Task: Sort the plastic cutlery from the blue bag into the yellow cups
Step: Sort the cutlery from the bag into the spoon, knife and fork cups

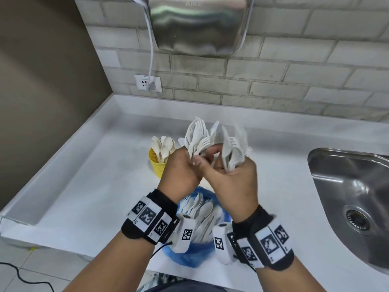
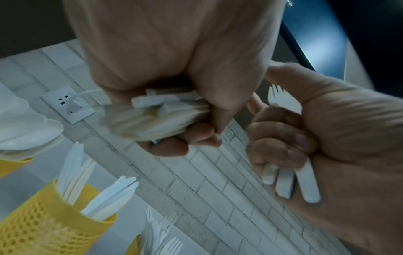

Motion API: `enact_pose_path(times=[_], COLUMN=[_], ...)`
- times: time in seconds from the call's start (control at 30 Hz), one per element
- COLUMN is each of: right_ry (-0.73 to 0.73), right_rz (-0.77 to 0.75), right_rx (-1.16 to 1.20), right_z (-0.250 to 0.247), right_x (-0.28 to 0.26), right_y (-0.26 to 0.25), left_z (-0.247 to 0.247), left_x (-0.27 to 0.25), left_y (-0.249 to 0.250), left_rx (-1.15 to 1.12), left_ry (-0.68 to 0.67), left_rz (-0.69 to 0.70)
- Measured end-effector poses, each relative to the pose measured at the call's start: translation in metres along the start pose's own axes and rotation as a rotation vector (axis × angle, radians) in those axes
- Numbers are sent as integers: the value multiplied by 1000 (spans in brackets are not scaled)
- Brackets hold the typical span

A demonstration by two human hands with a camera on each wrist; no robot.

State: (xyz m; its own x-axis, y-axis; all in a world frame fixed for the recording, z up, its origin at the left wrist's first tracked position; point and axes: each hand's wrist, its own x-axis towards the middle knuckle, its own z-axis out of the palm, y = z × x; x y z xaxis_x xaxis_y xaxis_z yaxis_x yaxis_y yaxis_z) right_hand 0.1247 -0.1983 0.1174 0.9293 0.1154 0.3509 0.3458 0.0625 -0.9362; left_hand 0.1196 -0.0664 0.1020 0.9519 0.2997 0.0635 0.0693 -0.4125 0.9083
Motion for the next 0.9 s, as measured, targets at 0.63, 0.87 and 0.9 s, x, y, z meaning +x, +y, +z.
enact_pose_path(times=[0.63, 0.87, 0.9], right_ry=[157, 253, 211], right_rz=[10, -193, -214], right_rx=[139, 143, 121], right_z=[-3, -21, -22], right_x=[18, 40, 42], right_y=[3, -10, -10], left_z=[17, 17, 18], left_x=[2, 3, 3], left_y=[-1, -5, -5], left_rx=[102, 171, 182], left_ry=[161, 193, 205], left_rz=[87, 119, 130])
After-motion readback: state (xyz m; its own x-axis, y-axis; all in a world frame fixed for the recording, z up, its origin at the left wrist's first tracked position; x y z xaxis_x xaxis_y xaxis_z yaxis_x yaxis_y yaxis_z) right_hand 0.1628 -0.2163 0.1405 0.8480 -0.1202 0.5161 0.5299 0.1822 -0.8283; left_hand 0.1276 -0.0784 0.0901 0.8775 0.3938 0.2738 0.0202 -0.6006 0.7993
